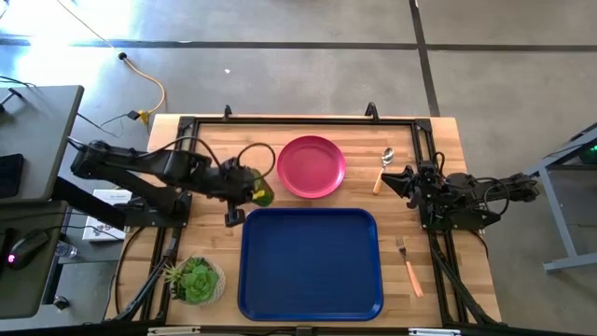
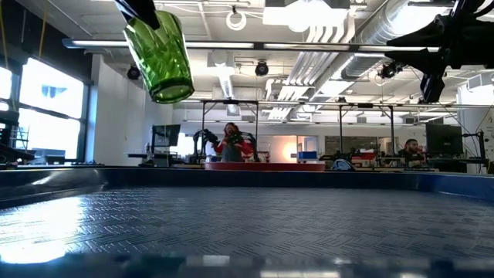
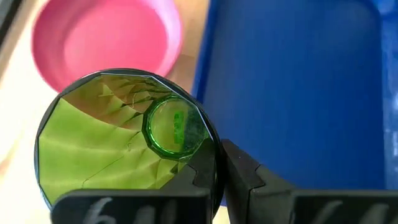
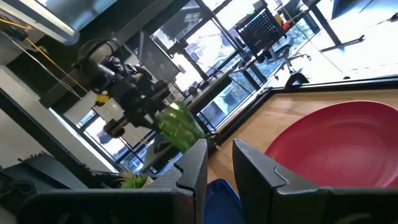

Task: Pick and place plate/cup/fork/spoon on tray
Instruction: Put the green cup on the blue serving tray

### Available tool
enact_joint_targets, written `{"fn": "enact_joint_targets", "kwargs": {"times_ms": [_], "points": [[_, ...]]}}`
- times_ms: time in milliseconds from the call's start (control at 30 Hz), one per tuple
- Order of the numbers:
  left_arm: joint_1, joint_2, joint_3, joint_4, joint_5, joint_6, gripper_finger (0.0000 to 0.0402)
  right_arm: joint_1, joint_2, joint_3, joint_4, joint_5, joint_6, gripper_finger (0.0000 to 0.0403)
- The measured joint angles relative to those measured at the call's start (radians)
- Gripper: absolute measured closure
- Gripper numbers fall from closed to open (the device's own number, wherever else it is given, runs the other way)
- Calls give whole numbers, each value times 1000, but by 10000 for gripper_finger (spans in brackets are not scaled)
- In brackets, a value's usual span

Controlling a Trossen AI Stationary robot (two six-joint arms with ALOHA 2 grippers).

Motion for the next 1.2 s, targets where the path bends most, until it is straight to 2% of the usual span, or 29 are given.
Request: {"fn": "enact_joint_targets", "kwargs": {"times_ms": [433,633,933,1200], "points": [[-168,66,-2,20,-1,-105,397,0,8,0,-32,-2,2,336],[-235,131,-2,15,4,-132,397,0,19,0,-68,-1,71,336],[-278,269,-1,16,-37,-116,397,0,24,-1,-82,0,80,336],[-289,351,-2,27,-30,-107,397,0,24,-1,-98,0,88,336]]}}
